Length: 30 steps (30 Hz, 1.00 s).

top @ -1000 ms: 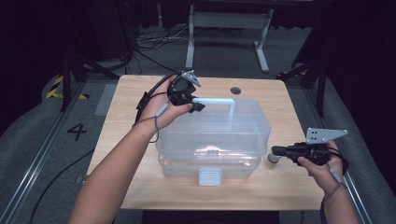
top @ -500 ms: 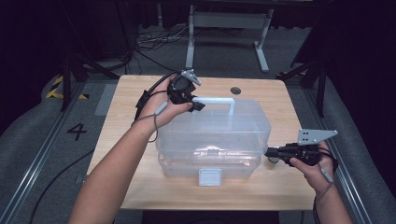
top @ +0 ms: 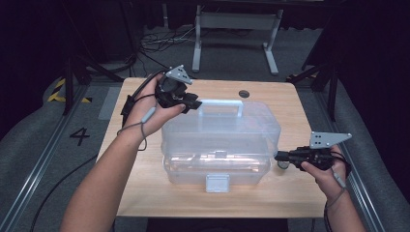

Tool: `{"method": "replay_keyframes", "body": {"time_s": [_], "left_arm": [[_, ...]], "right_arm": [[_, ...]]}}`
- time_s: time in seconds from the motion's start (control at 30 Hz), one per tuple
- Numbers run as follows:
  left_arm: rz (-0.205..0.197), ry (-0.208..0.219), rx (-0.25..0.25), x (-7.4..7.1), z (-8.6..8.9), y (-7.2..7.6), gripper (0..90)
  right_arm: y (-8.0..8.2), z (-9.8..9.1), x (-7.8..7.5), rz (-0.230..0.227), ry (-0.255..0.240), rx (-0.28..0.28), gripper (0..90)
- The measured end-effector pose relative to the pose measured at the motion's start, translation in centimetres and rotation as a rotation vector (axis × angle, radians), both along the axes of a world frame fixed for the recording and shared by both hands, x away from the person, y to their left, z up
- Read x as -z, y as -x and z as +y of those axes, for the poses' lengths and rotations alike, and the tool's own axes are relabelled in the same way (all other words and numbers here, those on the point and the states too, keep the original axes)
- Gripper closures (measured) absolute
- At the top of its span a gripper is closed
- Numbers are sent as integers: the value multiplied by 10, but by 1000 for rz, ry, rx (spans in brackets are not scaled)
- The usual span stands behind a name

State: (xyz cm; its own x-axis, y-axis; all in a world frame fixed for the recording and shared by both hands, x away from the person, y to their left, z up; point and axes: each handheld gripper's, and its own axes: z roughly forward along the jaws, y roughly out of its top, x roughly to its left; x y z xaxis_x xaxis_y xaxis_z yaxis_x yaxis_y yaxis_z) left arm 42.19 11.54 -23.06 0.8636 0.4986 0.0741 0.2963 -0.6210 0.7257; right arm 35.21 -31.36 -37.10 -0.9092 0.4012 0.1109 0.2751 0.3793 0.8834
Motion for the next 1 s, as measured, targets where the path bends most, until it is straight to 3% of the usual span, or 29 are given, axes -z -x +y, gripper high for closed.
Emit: {"method": "replay_keyframes", "body": {"time_s": [0.03,0.13,0.27,0.63,0.8,1.0], "left_arm": [[-7,-14,-7,-1,2,1,797],[-22,-4,-29,-4,9,5,896],[-33,38,-49,-10,20,11,900],[-50,104,-68,-16,55,34,900],[-57,140,-75,-14,71,45,900],[-64,168,-63,0,82,65,900]], "right_arm": [[0,0,-1,-1,-1,1,900],[-1,0,-2,-5,-8,9,900],[0,1,-6,-19,-8,24,900],[-4,8,-15,-44,-53,37,900],[-6,13,-18,-59,-70,51,900],[-9,18,-22,-80,-88,76,900]]}}
